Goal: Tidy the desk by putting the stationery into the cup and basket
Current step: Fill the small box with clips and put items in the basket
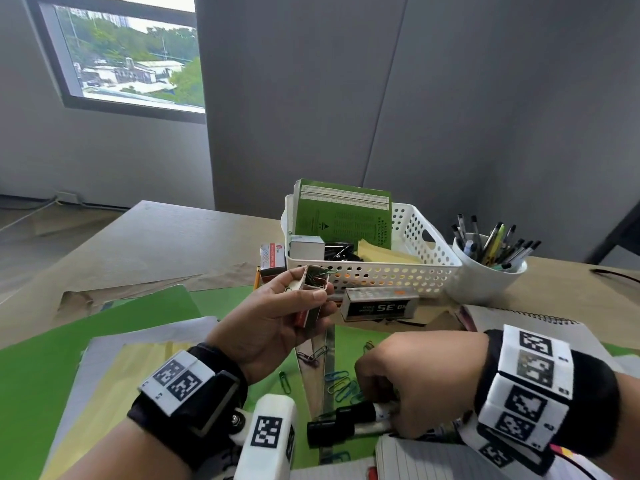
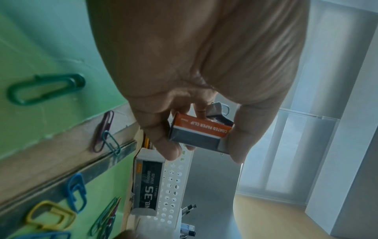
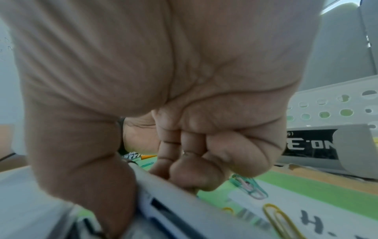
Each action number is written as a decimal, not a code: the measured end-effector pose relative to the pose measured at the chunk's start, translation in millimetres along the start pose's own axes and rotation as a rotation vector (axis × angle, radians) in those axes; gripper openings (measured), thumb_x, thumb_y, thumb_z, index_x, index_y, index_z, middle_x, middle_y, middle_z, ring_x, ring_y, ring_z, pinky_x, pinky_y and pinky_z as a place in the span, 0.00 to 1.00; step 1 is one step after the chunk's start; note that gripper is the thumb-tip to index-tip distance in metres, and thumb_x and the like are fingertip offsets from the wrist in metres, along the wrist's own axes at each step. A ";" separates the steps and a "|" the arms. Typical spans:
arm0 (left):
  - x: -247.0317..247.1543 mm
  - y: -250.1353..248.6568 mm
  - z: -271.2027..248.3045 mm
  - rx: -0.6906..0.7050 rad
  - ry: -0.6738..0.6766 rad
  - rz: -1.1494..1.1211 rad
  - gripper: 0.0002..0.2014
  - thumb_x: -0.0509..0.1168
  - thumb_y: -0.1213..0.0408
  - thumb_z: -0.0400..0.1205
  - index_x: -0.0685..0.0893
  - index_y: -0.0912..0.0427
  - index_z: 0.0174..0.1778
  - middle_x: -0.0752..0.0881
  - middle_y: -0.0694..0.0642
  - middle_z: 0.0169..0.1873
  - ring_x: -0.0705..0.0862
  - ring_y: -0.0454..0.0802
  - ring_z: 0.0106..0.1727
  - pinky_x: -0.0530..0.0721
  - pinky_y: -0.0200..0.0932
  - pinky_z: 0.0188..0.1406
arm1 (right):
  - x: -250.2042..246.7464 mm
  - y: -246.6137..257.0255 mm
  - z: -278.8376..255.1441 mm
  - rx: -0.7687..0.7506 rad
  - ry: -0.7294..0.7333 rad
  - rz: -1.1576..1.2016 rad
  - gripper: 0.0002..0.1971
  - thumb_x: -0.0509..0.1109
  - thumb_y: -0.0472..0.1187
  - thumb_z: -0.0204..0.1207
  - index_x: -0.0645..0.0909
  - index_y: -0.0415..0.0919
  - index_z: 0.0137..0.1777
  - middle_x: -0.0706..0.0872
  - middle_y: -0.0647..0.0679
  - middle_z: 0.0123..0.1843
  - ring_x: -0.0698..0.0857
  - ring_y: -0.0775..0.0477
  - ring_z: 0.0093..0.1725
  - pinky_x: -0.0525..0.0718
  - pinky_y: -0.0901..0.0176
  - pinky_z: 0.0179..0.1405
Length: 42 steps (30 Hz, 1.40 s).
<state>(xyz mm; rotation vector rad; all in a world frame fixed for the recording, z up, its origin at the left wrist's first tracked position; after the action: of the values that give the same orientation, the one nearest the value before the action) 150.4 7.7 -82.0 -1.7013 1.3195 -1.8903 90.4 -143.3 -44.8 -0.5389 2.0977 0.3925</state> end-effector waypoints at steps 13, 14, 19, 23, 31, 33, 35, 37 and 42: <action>-6.6 -3.6 2.4 0.061 -0.055 -0.052 0.30 0.79 0.71 0.68 0.80 0.62 0.67 0.87 0.63 0.56 0.88 0.58 0.51 0.91 0.48 0.47 | -39.1 -12.2 -8.0 -0.045 -0.154 0.041 0.08 0.76 0.45 0.73 0.88 0.51 0.52 0.86 0.58 0.38 0.79 0.63 0.30 0.82 0.67 0.32; -8.4 -4.5 3.3 0.073 -0.069 -0.065 0.33 0.81 0.70 0.66 0.80 0.62 0.68 0.87 0.63 0.55 0.88 0.57 0.50 0.91 0.48 0.47 | -53.0 -21.6 -11.9 -0.015 -0.181 0.064 0.09 0.76 0.44 0.74 0.89 0.51 0.54 0.87 0.59 0.38 0.80 0.65 0.30 0.79 0.72 0.29; -11.9 -5.6 5.2 0.083 -0.100 -0.100 0.39 0.84 0.67 0.62 0.78 0.63 0.71 0.87 0.64 0.57 0.88 0.57 0.52 0.91 0.49 0.46 | -126.0 -83.0 -15.0 0.138 -0.509 0.083 0.04 0.79 0.43 0.70 0.87 0.54 0.40 0.87 0.57 0.32 0.79 0.60 0.27 0.85 0.55 0.35; -12.1 -4.2 6.0 0.072 -0.076 -0.102 0.45 0.84 0.68 0.62 0.75 0.61 0.77 0.87 0.64 0.58 0.89 0.58 0.50 0.91 0.51 0.48 | -147.8 -109.3 17.9 0.249 -0.550 0.007 0.03 0.77 0.40 0.69 0.88 0.48 0.42 0.88 0.53 0.36 0.85 0.49 0.36 0.86 0.54 0.39; -10.5 -4.5 6.3 0.073 -0.049 -0.077 0.42 0.84 0.68 0.61 0.77 0.61 0.73 0.87 0.65 0.56 0.89 0.58 0.50 0.91 0.50 0.47 | -141.7 -131.0 59.8 0.332 -0.419 0.014 0.09 0.81 0.43 0.73 0.92 0.50 0.52 0.91 0.57 0.44 0.88 0.51 0.46 0.84 0.60 0.49; -10.2 -4.1 6.9 0.075 -0.047 -0.073 0.42 0.84 0.68 0.61 0.77 0.60 0.73 0.87 0.64 0.56 0.88 0.58 0.51 0.91 0.50 0.47 | -140.1 -131.8 60.0 0.316 -0.424 0.045 0.12 0.82 0.45 0.74 0.92 0.49 0.57 0.92 0.58 0.46 0.89 0.52 0.49 0.85 0.58 0.54; -9.5 -3.5 6.8 0.077 -0.040 -0.068 0.40 0.84 0.68 0.61 0.78 0.61 0.71 0.87 0.64 0.55 0.88 0.58 0.51 0.91 0.50 0.47 | -136.8 -128.6 56.2 0.292 -0.440 0.096 0.15 0.82 0.49 0.74 0.91 0.51 0.61 0.89 0.63 0.46 0.88 0.55 0.51 0.82 0.59 0.54; -8.1 -3.6 5.9 0.078 -0.028 -0.054 0.37 0.83 0.67 0.63 0.79 0.63 0.69 0.87 0.64 0.55 0.87 0.58 0.51 0.90 0.49 0.47 | -134.1 -117.6 45.3 0.264 -0.502 0.119 0.16 0.82 0.52 0.74 0.89 0.53 0.61 0.86 0.65 0.46 0.84 0.60 0.48 0.78 0.62 0.48; -8.5 -3.2 5.3 0.078 -0.026 -0.062 0.36 0.82 0.68 0.66 0.78 0.62 0.70 0.87 0.63 0.54 0.88 0.56 0.51 0.90 0.49 0.48 | -91.0 -57.9 7.0 0.115 -0.473 0.148 0.08 0.79 0.54 0.76 0.87 0.55 0.51 0.88 0.59 0.43 0.86 0.58 0.44 0.88 0.57 0.48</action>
<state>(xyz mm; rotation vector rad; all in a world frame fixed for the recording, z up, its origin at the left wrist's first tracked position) 158.6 13.2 -85.6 -1.7405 1.1808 -1.9200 170.1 -168.8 23.6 -0.1964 1.6926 0.4336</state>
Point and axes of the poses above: each hand's wrist, its own z-axis towards the middle knuckle, its own x-axis out of the palm, y = z × x, the point moved 6 cm from there along z, towards the middle knuckle
